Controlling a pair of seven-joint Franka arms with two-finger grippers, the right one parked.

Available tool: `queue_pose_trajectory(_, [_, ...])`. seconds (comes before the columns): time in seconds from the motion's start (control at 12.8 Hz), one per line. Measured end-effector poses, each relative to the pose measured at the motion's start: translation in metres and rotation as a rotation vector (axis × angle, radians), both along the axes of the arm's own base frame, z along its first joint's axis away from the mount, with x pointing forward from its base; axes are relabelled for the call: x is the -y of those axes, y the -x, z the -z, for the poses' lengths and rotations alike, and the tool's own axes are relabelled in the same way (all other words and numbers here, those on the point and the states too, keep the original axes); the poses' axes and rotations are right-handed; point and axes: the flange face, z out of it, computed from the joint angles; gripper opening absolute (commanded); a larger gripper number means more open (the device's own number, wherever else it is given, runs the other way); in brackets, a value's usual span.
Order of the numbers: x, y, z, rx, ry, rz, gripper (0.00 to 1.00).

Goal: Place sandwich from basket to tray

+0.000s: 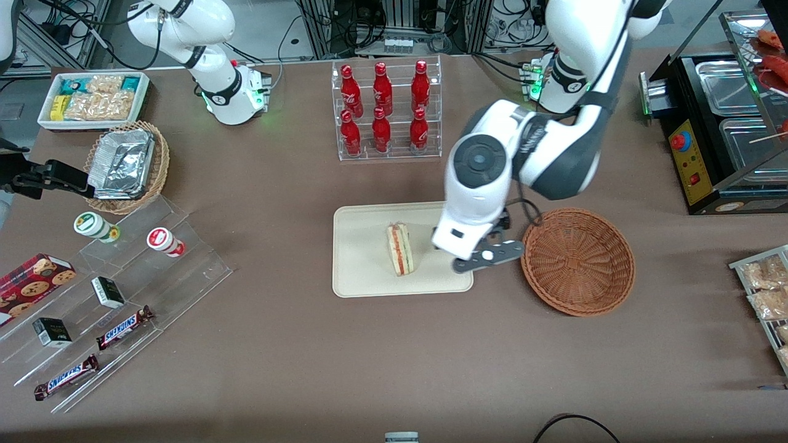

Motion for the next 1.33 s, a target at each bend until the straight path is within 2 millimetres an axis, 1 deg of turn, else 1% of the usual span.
queue_pose_trajectory(0.16, [-0.045, -0.004, -0.004, -0.027, -0.007, 0.033, 1.00])
queue_pose_trajectory(0.23, [-0.063, -0.005, -0.010, -0.033, -0.003, 0.048, 1.00])
queue_pose_trajectory(0.31, [-0.076, -0.006, -0.016, -0.036, 0.005, 0.058, 1.00])
queue_pose_trajectory(0.62, [-0.096, -0.007, -0.028, -0.035, 0.021, 0.085, 1.00])
queue_pose_trajectory(0.7, [-0.106, -0.007, -0.035, -0.040, 0.031, 0.105, 1.00])
queue_pose_trajectory(0.78, [-0.124, -0.009, -0.042, -0.052, 0.042, 0.123, 1.00])
queue_pose_trajectory(0.94, [-0.167, -0.011, -0.057, -0.079, 0.076, 0.161, 1.00])
queue_pose_trajectory(1.02, [-0.185, -0.009, -0.067, -0.092, 0.096, 0.181, 1.00])
queue_pose_trajectory(1.17, [-0.215, 0.001, -0.091, -0.114, 0.125, 0.228, 1.00])
queue_pose_trajectory(1.33, [-0.241, 0.012, -0.114, -0.130, 0.145, 0.286, 1.00])
